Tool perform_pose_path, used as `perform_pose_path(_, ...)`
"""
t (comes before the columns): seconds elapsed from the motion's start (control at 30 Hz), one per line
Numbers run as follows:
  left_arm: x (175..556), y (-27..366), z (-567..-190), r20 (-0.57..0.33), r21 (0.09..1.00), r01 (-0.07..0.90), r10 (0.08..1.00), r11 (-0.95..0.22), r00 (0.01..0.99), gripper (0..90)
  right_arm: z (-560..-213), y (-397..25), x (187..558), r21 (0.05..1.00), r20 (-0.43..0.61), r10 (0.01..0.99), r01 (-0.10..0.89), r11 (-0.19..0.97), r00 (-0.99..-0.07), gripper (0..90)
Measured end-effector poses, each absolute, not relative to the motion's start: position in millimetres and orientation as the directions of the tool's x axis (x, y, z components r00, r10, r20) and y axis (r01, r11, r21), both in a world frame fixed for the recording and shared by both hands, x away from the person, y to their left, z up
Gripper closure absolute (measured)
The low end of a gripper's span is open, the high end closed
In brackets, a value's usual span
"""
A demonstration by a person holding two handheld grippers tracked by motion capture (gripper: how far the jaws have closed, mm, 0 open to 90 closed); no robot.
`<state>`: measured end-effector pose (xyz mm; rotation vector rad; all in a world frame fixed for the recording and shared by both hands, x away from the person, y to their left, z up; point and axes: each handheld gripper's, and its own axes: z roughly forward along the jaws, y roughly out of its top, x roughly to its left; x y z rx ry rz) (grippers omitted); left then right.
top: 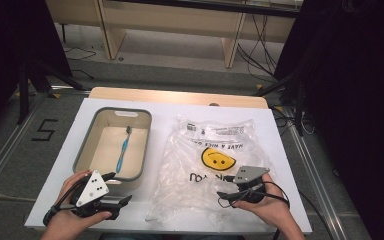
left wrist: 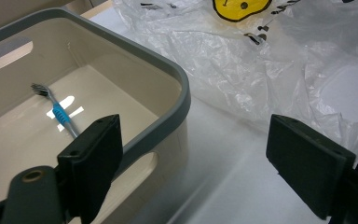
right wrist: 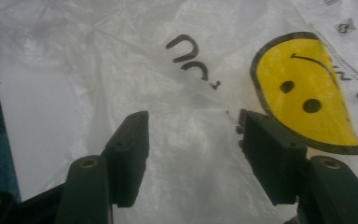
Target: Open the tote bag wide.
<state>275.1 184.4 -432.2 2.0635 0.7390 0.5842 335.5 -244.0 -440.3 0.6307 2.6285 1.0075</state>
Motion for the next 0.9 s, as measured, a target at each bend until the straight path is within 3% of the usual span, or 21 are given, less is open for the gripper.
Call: perform_pose_path(0.9, 275, 180, -434, 0.137, 0.83, 0.287, 0.673, -0.479, 0.727, 18.5, -450, -230, 331, 0.623, -0.058, 0.379, 0.263, 0.736, -0.924, 45.3)
